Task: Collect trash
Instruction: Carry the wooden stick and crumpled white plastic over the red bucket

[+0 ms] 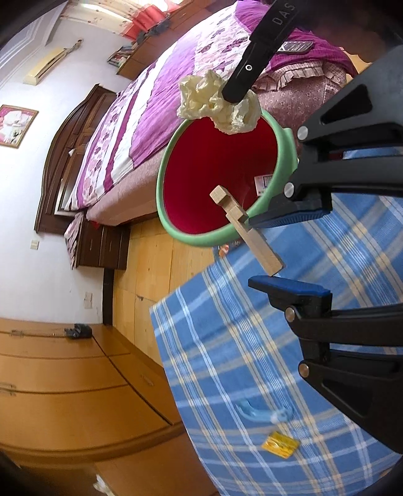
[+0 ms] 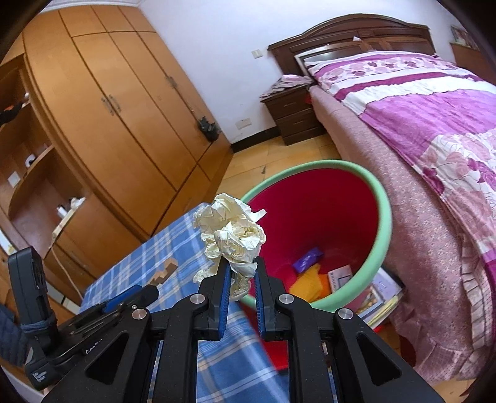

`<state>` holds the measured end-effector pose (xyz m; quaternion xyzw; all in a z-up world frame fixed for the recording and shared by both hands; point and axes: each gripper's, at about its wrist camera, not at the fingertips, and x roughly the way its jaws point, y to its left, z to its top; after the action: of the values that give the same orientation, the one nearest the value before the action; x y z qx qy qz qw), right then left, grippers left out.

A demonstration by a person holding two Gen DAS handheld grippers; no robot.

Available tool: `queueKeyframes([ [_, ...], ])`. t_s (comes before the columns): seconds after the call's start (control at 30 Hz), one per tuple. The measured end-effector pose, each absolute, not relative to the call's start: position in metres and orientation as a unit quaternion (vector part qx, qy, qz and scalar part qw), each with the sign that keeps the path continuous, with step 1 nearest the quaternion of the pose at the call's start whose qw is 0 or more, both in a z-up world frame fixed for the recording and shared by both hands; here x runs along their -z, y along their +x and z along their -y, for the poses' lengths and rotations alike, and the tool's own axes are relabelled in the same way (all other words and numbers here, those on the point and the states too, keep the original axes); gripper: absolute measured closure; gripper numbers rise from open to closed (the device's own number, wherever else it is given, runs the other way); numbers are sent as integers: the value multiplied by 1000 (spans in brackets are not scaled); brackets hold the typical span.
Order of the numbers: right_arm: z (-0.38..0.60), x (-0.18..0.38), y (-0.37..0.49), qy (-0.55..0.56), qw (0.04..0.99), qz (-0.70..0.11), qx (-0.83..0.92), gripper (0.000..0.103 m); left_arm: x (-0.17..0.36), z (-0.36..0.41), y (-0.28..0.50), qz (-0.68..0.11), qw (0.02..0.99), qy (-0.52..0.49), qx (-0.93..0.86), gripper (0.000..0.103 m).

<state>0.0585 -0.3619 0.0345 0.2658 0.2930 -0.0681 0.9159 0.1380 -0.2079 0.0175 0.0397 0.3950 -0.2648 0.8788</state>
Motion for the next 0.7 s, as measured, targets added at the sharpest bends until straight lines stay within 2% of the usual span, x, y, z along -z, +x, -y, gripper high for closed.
queueKeyframes([
  [0.7,426,11,65,295,889,-323,134,88,24,302,163,-432,844,95,305,71],
])
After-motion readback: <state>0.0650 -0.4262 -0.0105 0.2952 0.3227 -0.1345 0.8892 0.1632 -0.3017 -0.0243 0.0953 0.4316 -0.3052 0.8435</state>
